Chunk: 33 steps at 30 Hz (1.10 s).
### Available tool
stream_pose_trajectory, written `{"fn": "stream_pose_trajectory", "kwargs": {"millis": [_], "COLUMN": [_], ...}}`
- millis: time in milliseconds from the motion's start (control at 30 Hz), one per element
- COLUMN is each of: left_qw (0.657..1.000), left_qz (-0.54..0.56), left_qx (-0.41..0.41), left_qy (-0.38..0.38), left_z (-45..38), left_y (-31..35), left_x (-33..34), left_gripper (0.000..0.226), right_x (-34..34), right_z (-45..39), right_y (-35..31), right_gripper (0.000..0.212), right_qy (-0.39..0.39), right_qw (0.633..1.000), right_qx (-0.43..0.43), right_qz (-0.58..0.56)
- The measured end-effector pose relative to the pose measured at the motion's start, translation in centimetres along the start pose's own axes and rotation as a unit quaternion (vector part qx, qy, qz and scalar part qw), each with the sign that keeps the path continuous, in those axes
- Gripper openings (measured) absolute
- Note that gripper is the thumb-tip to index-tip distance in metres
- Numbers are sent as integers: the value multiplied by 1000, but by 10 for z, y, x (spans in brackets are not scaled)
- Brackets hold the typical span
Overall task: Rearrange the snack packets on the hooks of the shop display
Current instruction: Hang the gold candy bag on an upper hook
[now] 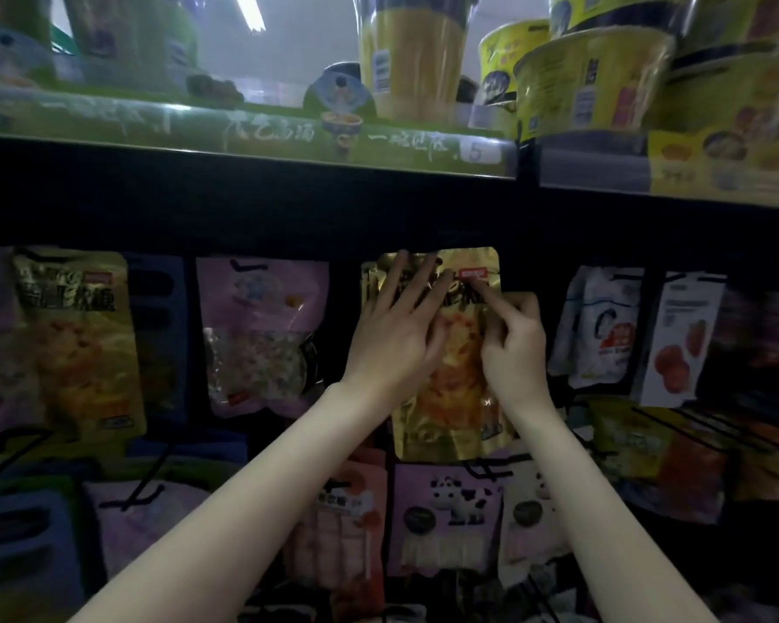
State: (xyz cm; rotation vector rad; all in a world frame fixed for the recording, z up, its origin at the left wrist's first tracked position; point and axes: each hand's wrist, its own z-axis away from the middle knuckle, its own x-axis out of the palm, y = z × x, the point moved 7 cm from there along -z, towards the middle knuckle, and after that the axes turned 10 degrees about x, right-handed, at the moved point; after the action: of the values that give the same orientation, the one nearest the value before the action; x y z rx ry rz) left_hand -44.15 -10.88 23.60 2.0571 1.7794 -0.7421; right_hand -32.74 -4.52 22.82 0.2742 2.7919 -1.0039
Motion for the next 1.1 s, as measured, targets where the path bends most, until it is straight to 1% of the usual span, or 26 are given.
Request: {"fn": "stream_pose_trajectory", "kwargs": {"millis": [167,333,433,500,567,633,667,800,967,1100], "left_qw": [999,996,995,995,996,997,997,996,991,990], "left_qz": [-27,-57,-75,-82,-73,-68,-75,-90,-124,-142], "left_qx": [26,44,39,34,25,14,14,19,35,18], "left_qy": [26,48,51,53,42,24,21,10,17,12], "left_z": [-5,-7,-10,-15,-20,-22,-21,-12,-4,-8], "left_y": [2,4,7,10,10,8,9,10,7,5], "left_x": [2,4,0,-6,-9,-10,-10,-6,-2,-1], "left_gripper": [53,51,49,49,52,58,58,55,51,50], "right_x": [0,1,0,1,3,0,-3,-11,-2,-6], "right_z": [-5,-10,-15,-20,-24,-27,-27,-16,-5,-5], "right_y": [6,12,15,19,20,19,17,11,13,7], "right_gripper": [45,46,46,44,44,43,42,42,42,41], "right_qy": [0,-20,-46,-77,-111,-125,-118,-67,-74,-39], "right_qw": [1000,999,997,993,986,981,982,995,993,996], "right_qx": [-12,-1,18,44,64,68,66,34,56,49], "right_qz": [-16,-37,-54,-78,-107,-132,-131,-65,-76,-69]}}
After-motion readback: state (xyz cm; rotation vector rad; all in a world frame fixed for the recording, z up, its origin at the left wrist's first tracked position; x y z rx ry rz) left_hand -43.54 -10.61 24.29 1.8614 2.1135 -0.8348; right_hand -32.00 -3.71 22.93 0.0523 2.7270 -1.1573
